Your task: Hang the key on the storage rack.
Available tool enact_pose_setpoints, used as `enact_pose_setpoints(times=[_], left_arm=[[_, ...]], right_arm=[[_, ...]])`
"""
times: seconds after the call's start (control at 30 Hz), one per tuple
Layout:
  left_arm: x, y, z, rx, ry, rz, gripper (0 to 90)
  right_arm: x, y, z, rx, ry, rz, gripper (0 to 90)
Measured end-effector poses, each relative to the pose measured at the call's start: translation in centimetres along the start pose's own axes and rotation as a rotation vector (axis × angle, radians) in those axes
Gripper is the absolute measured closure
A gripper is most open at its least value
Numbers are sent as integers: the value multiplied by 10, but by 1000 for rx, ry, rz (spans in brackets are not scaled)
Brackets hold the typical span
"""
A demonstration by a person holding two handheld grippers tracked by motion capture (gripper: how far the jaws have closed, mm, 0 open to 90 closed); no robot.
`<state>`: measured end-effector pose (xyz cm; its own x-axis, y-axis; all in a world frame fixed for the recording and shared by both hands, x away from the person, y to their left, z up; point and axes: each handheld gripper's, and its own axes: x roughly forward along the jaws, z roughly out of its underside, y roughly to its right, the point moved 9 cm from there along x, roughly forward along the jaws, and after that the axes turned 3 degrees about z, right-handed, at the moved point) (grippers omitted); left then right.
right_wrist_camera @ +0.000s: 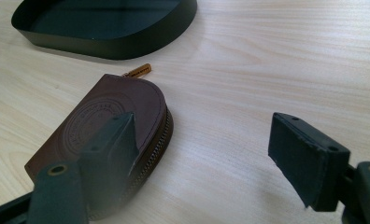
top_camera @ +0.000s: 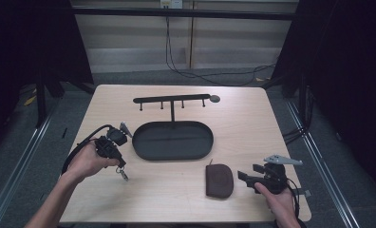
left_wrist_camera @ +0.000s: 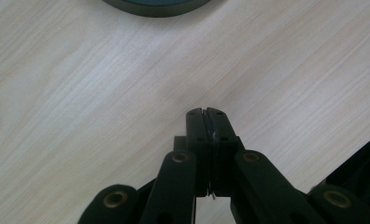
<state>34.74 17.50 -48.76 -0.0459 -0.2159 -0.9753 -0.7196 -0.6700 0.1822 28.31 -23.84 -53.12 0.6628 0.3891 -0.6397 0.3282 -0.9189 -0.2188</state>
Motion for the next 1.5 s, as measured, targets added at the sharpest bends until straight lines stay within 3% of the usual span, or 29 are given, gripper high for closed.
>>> enact_pose_setpoints(times=[0.17,0.6,0.97,1.07,1.2,1.5], left_arm=[[-10,-3,-3,8,2,-20,895],[-38,1,-7,44,17,-19,895],[-55,-1,-10,37,38,-41,895],[-59,-2,-11,14,40,-48,895],[-64,-1,-12,25,41,-45,895],[-81,0,-21,30,53,-81,895]], right_arm=[[0,0,0,-2,2,1,234],[0,0,0,-2,0,-2,234],[0,0,0,-2,-2,-1,233],[0,0,0,-2,-2,-2,233],[0,0,0,-3,-3,-2,233],[0,0,1,-4,-3,1,232]])
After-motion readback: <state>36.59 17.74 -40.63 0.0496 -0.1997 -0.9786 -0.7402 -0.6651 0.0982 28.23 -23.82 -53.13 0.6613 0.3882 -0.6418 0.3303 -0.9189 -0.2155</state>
